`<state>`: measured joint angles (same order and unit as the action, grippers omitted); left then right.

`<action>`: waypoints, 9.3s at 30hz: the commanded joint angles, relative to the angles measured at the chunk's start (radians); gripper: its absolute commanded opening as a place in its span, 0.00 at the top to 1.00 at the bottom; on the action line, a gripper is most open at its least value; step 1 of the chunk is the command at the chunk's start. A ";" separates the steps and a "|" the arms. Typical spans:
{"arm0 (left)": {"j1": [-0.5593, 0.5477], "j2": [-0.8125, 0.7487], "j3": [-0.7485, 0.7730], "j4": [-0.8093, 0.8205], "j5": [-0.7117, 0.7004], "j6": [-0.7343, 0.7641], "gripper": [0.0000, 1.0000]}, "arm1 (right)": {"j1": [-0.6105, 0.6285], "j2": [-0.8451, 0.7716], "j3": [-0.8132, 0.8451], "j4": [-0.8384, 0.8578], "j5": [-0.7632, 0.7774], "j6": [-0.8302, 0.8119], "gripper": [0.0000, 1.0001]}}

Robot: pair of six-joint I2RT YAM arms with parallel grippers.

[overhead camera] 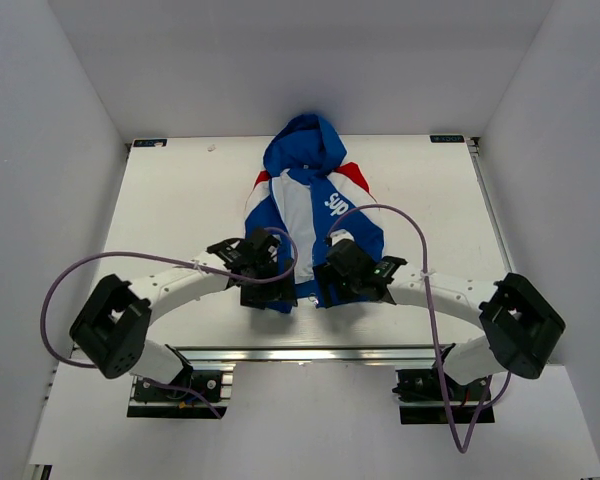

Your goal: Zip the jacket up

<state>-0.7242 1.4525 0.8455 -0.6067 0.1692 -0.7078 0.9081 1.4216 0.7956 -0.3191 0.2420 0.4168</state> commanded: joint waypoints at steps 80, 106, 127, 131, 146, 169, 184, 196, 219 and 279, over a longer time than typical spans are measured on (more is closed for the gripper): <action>-0.006 -0.123 0.133 -0.104 -0.251 -0.055 0.02 | -0.028 0.327 0.156 -0.026 -0.061 -0.012 0.91; -0.006 0.083 0.096 0.501 0.280 0.096 0.18 | -0.216 -0.182 -0.164 0.321 -0.638 -0.151 1.00; -0.004 0.177 0.060 0.769 0.494 0.011 1.00 | -0.348 -0.237 -0.251 0.379 -0.825 -0.092 0.73; -0.004 0.152 0.041 0.786 0.486 0.010 1.00 | -0.409 -0.242 -0.276 0.433 -0.930 -0.044 0.49; -0.004 0.108 -0.063 0.984 0.529 -0.074 1.00 | -0.522 -0.202 -0.349 0.563 -1.133 0.063 0.35; -0.006 0.091 -0.100 1.052 0.494 -0.121 1.00 | -0.523 -0.133 -0.361 0.753 -1.242 0.140 0.59; -0.006 0.078 -0.109 1.042 0.458 -0.121 1.00 | -0.522 -0.133 -0.361 0.764 -1.267 0.145 0.98; -0.015 -0.027 -0.005 0.574 0.308 0.040 0.02 | -0.532 -0.181 -0.325 0.582 -1.126 0.073 1.00; -0.014 0.002 0.006 -0.013 -0.079 0.041 0.20 | -0.566 -0.194 -0.299 0.400 -0.965 -0.019 1.00; -0.014 -0.239 -0.143 0.716 0.124 0.033 1.00 | -0.563 -0.248 -0.351 1.020 -1.347 0.152 1.00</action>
<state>-0.7353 1.2018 0.7101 -0.0265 0.2508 -0.6552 0.3470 1.1976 0.4206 0.4908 -1.0061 0.5076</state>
